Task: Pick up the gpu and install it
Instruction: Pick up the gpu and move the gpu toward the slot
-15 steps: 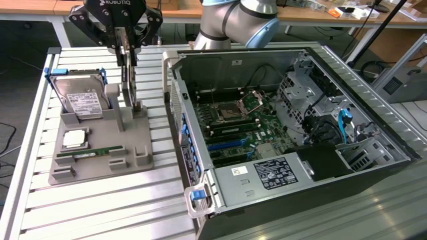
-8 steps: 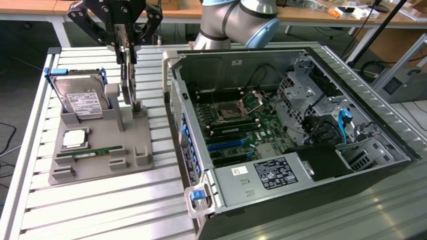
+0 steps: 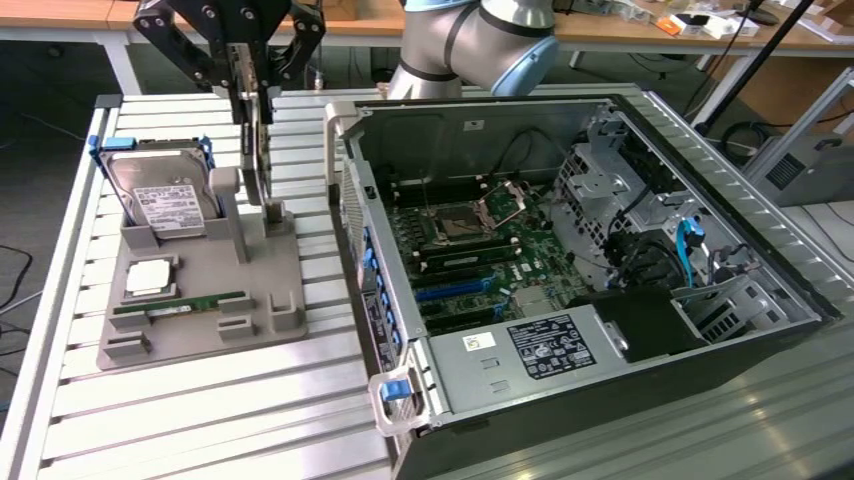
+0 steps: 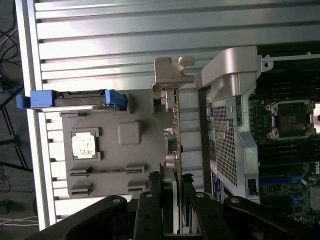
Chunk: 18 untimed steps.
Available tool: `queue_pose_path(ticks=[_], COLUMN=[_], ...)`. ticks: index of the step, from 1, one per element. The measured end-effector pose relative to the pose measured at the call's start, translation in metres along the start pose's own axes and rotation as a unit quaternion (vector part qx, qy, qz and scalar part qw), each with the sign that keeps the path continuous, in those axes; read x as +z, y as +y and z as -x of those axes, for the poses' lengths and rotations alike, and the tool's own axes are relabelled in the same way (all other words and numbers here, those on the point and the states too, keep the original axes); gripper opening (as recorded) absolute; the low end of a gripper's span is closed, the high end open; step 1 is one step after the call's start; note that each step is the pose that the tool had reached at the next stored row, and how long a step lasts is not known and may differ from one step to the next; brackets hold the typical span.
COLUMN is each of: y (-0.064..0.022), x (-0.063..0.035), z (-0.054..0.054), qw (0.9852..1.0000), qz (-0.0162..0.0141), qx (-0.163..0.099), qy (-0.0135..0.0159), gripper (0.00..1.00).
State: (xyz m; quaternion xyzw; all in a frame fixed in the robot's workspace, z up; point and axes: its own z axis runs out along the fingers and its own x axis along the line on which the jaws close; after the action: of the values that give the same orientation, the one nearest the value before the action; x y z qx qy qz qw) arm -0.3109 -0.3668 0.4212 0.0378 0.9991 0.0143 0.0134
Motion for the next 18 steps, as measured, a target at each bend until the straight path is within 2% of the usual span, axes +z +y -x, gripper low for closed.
queue_pose_path(ticks=[18], y=[0.0003], x=[-0.011], z=[0.0], qw=[1.0], qz=[0.0], qx=[0.0], qy=[0.0], gripper=[0.27])
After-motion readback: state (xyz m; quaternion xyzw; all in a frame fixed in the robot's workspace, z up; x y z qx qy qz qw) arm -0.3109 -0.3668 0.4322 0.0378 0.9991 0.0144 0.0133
